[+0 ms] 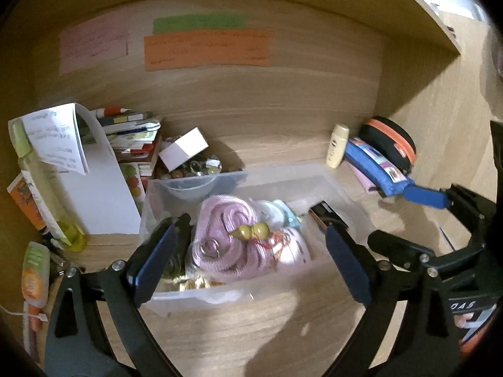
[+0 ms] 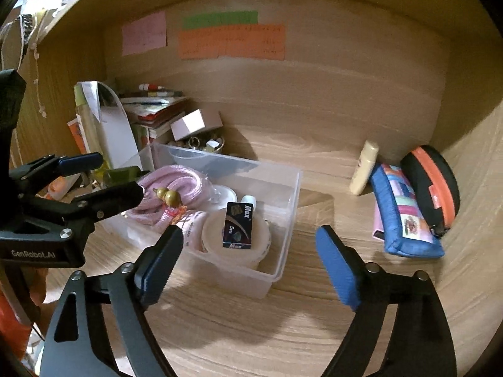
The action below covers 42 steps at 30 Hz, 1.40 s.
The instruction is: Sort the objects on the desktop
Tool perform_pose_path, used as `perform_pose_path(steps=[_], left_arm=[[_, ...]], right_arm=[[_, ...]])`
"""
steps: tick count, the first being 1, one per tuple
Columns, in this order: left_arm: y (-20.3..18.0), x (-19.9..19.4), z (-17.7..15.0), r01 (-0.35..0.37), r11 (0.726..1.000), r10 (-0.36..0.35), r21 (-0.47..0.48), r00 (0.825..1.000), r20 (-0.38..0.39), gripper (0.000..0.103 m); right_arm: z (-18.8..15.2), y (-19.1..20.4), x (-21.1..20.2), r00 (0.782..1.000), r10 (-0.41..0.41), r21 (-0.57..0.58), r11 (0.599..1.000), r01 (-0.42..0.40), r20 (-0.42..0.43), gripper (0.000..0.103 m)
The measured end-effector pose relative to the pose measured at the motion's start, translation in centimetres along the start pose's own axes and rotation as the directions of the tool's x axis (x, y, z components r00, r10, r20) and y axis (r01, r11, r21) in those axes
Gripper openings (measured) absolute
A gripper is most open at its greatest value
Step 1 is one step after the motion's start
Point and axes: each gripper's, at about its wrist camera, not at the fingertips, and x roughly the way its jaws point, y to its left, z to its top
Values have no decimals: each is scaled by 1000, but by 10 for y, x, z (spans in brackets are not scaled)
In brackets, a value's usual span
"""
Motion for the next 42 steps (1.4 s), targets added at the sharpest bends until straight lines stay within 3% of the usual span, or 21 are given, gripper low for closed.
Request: perform_pose_path(steps=[4, 21, 42], left_arm=[[-4, -9, -6, -33, 999, 33, 10, 999, -3, 96], [-8, -33, -27, -155, 987, 157, -43, 987, 43, 96], [-10, -26, -32, -134, 990, 135, -46, 991, 12, 96]], right_arm=[[-3, -2, -11, 1000, 17, 25, 1000, -18, 26, 99], [-26, -9, -29, 998, 56, 75, 995, -58, 26, 102], [-32, -13, -27, 997, 73, 101, 992, -73, 5, 102]])
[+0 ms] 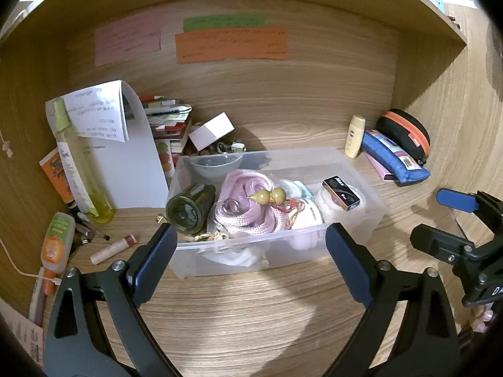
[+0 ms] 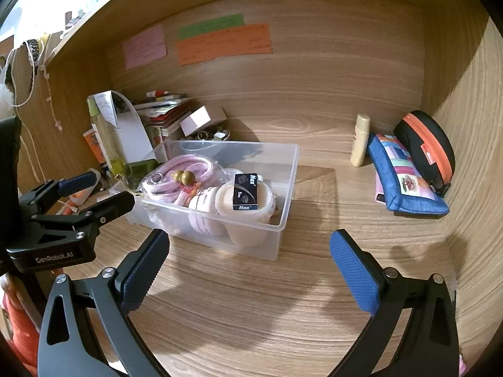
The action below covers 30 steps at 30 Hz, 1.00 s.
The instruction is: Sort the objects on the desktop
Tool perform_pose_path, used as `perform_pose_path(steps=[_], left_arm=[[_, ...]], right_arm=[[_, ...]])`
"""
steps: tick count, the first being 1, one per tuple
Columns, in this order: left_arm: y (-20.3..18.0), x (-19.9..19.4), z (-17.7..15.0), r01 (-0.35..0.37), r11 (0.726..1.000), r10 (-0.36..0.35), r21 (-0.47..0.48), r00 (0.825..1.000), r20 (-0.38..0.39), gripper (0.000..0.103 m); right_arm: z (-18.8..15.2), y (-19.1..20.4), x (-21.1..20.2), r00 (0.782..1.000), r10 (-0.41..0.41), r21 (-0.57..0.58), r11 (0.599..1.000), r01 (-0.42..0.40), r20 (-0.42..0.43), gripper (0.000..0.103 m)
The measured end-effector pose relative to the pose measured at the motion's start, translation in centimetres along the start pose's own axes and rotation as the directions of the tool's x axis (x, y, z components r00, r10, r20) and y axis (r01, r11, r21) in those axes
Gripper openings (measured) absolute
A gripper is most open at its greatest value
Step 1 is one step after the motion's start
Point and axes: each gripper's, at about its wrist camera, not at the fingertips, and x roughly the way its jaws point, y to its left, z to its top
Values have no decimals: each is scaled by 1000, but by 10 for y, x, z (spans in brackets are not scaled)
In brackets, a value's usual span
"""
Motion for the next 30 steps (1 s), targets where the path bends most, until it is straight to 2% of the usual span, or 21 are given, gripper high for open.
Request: perform_pose_path(steps=[5, 12, 22, 30], left_arm=[[1, 1, 0, -2, 1000, 2, -13, 1000, -1, 102], [3, 7, 0, 6, 1000, -7, -31, 1000, -26, 102], [2, 6, -1, -12, 999, 12, -35, 1000, -14, 102], [5, 5, -1, 2, 999, -2, -51, 1000, -12, 102]], right_arm=[[0, 3, 0, 1000, -5, -3, 1000, 5, 3, 102], [0, 2, 0, 1000, -3, 1, 1000, 3, 3, 102], [0, 3, 2, 1000, 2, 8, 1000, -2, -7, 102], [-1, 6, 4, 1000, 3, 4, 1000, -3, -14, 102]])
